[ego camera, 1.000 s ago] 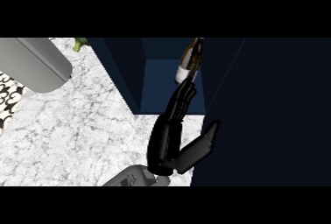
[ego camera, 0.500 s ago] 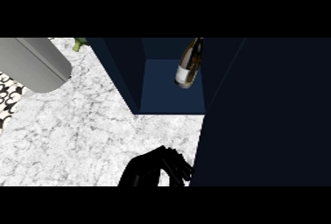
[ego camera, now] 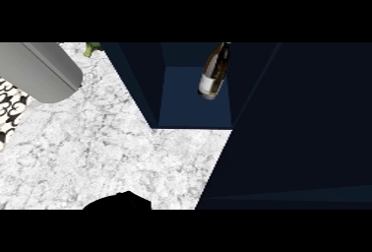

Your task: Pick up the wine, place it into the cabinet and close the cabinet

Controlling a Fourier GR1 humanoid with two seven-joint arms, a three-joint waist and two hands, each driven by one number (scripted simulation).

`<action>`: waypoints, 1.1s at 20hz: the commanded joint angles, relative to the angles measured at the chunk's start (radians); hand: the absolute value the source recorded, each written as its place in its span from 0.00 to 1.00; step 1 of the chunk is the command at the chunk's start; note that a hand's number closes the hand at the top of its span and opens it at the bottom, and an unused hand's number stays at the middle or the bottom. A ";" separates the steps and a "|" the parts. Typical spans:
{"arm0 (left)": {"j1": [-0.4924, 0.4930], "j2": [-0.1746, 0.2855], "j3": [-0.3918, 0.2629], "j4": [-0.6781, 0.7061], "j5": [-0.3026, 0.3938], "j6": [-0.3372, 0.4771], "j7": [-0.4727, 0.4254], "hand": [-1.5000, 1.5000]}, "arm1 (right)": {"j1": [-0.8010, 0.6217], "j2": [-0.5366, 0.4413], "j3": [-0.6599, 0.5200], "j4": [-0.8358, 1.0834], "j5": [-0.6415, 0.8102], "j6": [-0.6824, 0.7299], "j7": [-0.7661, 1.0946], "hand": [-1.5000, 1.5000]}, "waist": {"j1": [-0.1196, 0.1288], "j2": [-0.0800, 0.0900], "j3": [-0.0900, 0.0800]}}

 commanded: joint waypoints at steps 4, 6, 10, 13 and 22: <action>0.184 0.194 0.169 -0.113 0.127 -0.177 -0.097 1.00 | -0.024 0.110 0.157 -0.069 -0.080 -0.038 0.087 1.00 | 0.010 -0.004 -0.003; 0.238 0.229 0.228 -0.109 0.157 -0.225 -0.141 1.00 | -0.028 0.157 0.253 -0.045 -0.011 -0.083 0.113 1.00 | 0.015 -0.008 -0.004; 0.308 0.330 0.412 -0.089 0.278 -0.360 -0.167 1.00 | -0.140 0.190 0.332 0.097 0.040 -0.093 0.078 1.00 | 0.027 -0.004 -0.006; 0.385 0.366 0.494 -0.034 0.318 -0.475 -0.225 1.00 | -0.204 0.191 0.413 0.181 0.103 -0.133 0.011 1.00 | 0.028 -0.004 -0.004; 0.452 0.480 0.721 0.029 0.519 -0.740 -0.180 1.00 | -0.502 0.192 0.389 0.580 0.116 -0.288 -0.131 1.00 | 0.036 0.002 -0.003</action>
